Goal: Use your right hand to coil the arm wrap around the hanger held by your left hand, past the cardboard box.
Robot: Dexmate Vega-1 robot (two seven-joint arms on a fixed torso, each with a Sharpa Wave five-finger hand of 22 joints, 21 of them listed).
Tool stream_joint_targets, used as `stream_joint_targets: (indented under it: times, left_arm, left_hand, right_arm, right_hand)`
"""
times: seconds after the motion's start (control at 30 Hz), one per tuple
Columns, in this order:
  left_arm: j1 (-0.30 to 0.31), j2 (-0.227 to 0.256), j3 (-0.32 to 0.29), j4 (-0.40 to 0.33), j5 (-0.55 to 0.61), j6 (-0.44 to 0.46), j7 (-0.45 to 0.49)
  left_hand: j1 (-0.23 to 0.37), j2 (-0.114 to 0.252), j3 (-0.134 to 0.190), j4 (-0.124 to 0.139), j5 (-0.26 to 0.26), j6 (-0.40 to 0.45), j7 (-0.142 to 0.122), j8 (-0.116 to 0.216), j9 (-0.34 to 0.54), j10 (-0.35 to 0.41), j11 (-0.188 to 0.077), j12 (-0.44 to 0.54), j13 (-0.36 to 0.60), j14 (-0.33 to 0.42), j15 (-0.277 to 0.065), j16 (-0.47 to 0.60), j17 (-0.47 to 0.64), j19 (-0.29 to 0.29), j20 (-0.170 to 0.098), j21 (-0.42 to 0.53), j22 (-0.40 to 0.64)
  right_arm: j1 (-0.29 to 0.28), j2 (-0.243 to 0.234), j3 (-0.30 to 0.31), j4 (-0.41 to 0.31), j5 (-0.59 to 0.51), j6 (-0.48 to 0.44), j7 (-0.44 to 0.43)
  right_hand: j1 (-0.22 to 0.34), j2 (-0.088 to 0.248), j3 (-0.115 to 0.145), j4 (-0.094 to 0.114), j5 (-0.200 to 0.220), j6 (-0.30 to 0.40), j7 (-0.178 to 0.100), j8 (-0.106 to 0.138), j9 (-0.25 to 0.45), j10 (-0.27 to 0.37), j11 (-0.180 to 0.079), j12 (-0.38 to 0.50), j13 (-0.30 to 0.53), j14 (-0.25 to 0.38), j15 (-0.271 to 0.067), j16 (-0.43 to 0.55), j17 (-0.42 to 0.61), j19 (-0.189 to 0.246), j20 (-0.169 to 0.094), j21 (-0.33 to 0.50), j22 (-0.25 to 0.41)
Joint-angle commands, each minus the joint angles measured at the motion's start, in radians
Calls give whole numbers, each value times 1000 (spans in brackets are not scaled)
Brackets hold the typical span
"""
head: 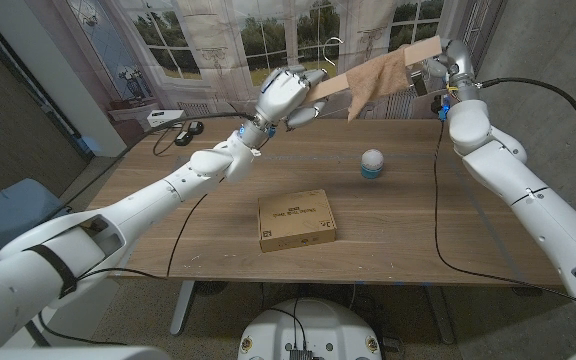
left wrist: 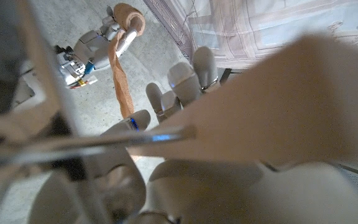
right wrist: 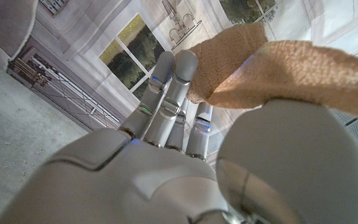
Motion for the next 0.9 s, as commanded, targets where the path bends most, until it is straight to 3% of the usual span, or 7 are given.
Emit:
stream_joint_targets:
  times: [0.03, 0.23, 0.37, 0.5, 0.9]
  left_arm:
    - [33, -18, -55, -18, -190, -50, -89]
    - [53, -8, -81, -60, -227, -16, -192]
    - [60, 17, -91, -121, -233, 33, -336]
    - [56, 22, -98, -139, -247, 49, -421]
    - [49, 19, -107, -176, -247, 119, -579]
  left_hand:
    - [-17, 22, 2, 8, -2, -1, 0, 4, 1, 7, -6, 5, 3, 7, -4, 5, 5, 7, -61, 2, 6]
    - [-18, 22, 2, 7, -3, 2, -2, 7, 1, 7, -6, 6, 3, 5, -4, 6, 6, 7, -60, 2, 6]
    - [-18, 22, 2, 5, -3, 6, -1, 7, -4, 7, -6, 6, 3, 7, -4, 9, 8, 7, -60, 4, 8]
    - [-18, 22, 2, 3, -4, 8, 2, 11, -4, 6, -4, 6, 3, 8, -4, 11, 10, 7, -60, 3, 6]
    - [-18, 22, 3, 1, -6, 8, 3, 15, -9, 7, -1, 6, 3, 5, -5, 19, 18, 9, -58, 2, 2]
  right_arm:
    - [-9, 28, -53, 86, 36, 34, 5]
    - [-23, 51, -67, 123, 61, 62, -1]
    - [-43, 69, -75, 146, 75, 96, -10]
    - [-68, 86, -81, 160, 91, 118, -23]
    - [-157, 107, -85, 157, 121, 145, -62]
  right_hand:
    - [362, 370, 33, 27, 1, 235, 76, 6, 4, 197, -116, 0, 3, -1, -32, -1, -1, 3, -26, -2, 2]
    - [362, 371, 33, 27, 0, 234, 78, 5, 4, 198, -118, -1, 2, 0, -31, -2, -2, 1, -26, -2, 2]
    - [363, 371, 34, 26, 0, 234, 79, 6, 4, 198, -116, -2, 2, 1, -31, 0, 0, 3, -26, -1, 2]
    - [363, 370, 35, 25, -1, 233, 78, 6, 5, 197, -116, -3, 1, 0, -31, 1, 2, 2, -25, -1, 2]
    - [366, 370, 36, 23, -1, 234, 78, 7, 5, 197, -114, 0, 8, 0, -31, 1, -1, 3, -25, 0, 2]
